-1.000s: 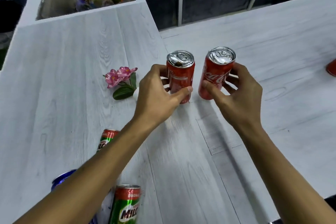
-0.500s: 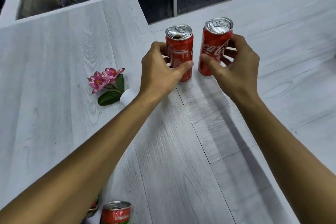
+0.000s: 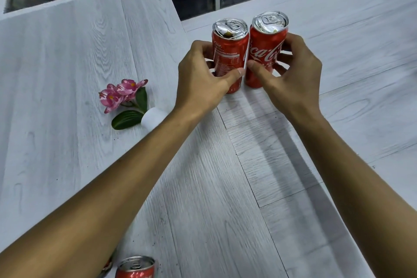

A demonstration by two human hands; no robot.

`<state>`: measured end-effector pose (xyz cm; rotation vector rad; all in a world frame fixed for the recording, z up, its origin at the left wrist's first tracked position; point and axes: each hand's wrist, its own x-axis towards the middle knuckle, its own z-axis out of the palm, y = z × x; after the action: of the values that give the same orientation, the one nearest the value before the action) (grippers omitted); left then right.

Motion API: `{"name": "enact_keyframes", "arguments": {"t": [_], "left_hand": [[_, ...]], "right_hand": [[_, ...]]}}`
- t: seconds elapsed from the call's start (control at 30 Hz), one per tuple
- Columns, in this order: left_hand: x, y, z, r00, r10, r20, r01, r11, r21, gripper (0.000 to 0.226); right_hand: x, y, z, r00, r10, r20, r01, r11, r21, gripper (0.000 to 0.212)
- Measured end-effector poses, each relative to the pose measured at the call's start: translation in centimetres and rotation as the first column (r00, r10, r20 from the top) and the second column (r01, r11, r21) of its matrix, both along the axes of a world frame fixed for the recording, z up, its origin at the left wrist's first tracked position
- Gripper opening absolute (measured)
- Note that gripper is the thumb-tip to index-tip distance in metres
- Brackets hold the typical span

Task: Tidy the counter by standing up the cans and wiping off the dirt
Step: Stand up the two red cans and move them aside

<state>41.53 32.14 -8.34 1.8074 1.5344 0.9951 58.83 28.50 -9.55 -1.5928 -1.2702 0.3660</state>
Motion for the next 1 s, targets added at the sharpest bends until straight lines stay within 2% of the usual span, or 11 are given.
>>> {"name": "enact_keyframes", "arguments": {"t": [0.3,0.5,0.6,0.7,0.87,1.0], "left_hand": [[0.1,-0.6,-0.1,0.999,0.001,0.054,0.001,1.0,-0.025,0.08],[-0.4,-2.2,-0.8,0.999,0.042,0.017,-0.041,0.996,-0.079,0.092],[-0.5,-3.7,-1.2,0.998,0.053,-0.022,-0.055,0.994,-0.097,0.088],[-0.7,-5.0,-1.5,0.997,0.016,-0.071,-0.023,0.995,-0.099,0.077],[-1.3,-6.7,-1.9,0.978,-0.063,-0.2,0.046,0.995,-0.084,0.064],[-1.5,-8.2,-1.9,0.931,-0.167,-0.324,0.155,0.986,-0.063,0.064]], "right_hand": [[0.2,-0.5,0.1,0.998,0.012,0.068,-0.008,0.998,-0.056,0.076],[1.0,-1.3,0.1,0.989,0.0,0.149,0.028,0.982,-0.185,0.088],[1.2,-2.3,0.1,0.98,-0.016,0.196,0.066,0.966,-0.252,0.09],[1.1,-3.6,0.0,0.973,-0.001,0.231,0.074,0.949,-0.306,0.083],[1.1,-5.7,-0.1,0.955,0.08,0.286,0.042,0.916,-0.398,0.075],[0.8,-8.0,0.1,0.927,0.163,0.338,0.002,0.898,-0.44,0.07]]}}
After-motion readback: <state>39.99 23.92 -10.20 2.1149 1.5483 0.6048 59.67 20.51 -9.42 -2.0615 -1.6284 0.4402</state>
